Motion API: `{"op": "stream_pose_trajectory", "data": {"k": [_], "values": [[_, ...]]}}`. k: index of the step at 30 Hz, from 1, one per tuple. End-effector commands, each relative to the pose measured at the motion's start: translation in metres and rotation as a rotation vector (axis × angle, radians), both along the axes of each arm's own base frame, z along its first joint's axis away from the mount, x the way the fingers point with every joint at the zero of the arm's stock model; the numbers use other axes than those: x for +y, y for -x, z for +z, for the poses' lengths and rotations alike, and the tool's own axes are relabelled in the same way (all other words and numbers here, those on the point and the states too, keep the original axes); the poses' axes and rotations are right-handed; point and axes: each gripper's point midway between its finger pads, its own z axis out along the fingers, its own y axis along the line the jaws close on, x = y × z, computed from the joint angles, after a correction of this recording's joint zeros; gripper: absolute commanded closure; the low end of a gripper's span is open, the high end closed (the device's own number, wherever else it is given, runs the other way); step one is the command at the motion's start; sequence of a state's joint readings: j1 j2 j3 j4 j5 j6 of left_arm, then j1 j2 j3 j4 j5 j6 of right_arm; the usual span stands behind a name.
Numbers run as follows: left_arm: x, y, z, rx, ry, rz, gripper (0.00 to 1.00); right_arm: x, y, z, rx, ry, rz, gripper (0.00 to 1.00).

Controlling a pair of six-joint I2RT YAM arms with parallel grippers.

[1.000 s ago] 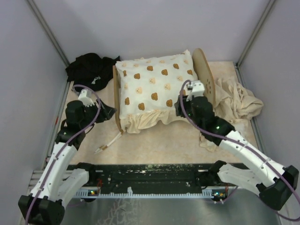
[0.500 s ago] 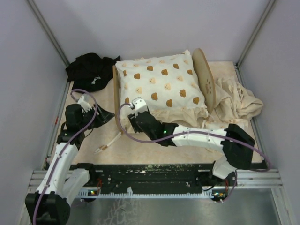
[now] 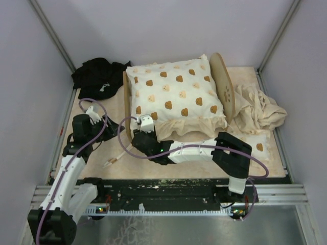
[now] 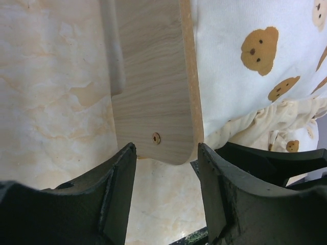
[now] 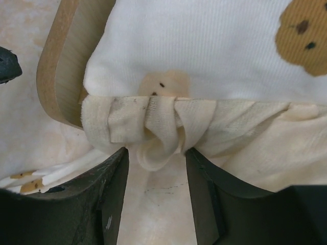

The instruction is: Set up the pet bed

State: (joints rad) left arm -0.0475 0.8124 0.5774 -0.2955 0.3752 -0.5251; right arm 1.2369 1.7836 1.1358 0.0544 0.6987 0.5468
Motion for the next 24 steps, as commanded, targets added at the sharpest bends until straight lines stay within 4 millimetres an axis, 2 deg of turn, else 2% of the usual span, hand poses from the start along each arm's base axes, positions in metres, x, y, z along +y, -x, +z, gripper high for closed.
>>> {"op": "stream_pose_trajectory", "data": {"k": [1, 3, 7, 8, 12, 15, 18, 20, 24], "values": [[0.004, -0.001, 0.011, -0.047, -0.044, -0.016, 0.43, 0.017, -0.007, 0.025, -0.067, -0.108, -0.1, 0.52], [0.005, -0.001, 0.015, -0.066, -0.055, -0.021, 0.44, 0.017, -0.011, 0.026, -0.098, -0.104, -0.105, 0.55], [0.001, 0.0, 0.02, -0.107, -0.074, -0.072, 0.45, 0.016, -0.013, 0.04, -0.14, -0.094, -0.082, 0.95], [-0.002, 0.001, 0.021, -0.114, -0.072, -0.092, 0.46, 0.016, -0.012, 0.048, -0.146, -0.102, -0.069, 1.0], [-0.006, 0.003, 0.033, -0.161, -0.094, -0.142, 0.48, 0.016, -0.005, 0.086, -0.202, -0.157, 0.017, 1.0], [-0.009, 0.002, 0.044, -0.211, -0.129, -0.181, 0.54, 0.015, -0.003, 0.103, -0.22, -0.16, 0.04, 1.0], [-0.016, 0.003, 0.044, -0.22, -0.137, -0.223, 0.55, 0.008, -0.002, 0.134, -0.254, -0.198, 0.046, 1.0], [-0.021, 0.006, 0.044, -0.237, -0.134, -0.251, 0.55, 0.001, -0.007, 0.148, -0.266, -0.214, 0.041, 1.0], [-0.028, 0.007, 0.052, -0.303, -0.124, -0.286, 0.52, -0.012, -0.024, 0.163, -0.26, -0.229, 0.029, 1.0]]}}
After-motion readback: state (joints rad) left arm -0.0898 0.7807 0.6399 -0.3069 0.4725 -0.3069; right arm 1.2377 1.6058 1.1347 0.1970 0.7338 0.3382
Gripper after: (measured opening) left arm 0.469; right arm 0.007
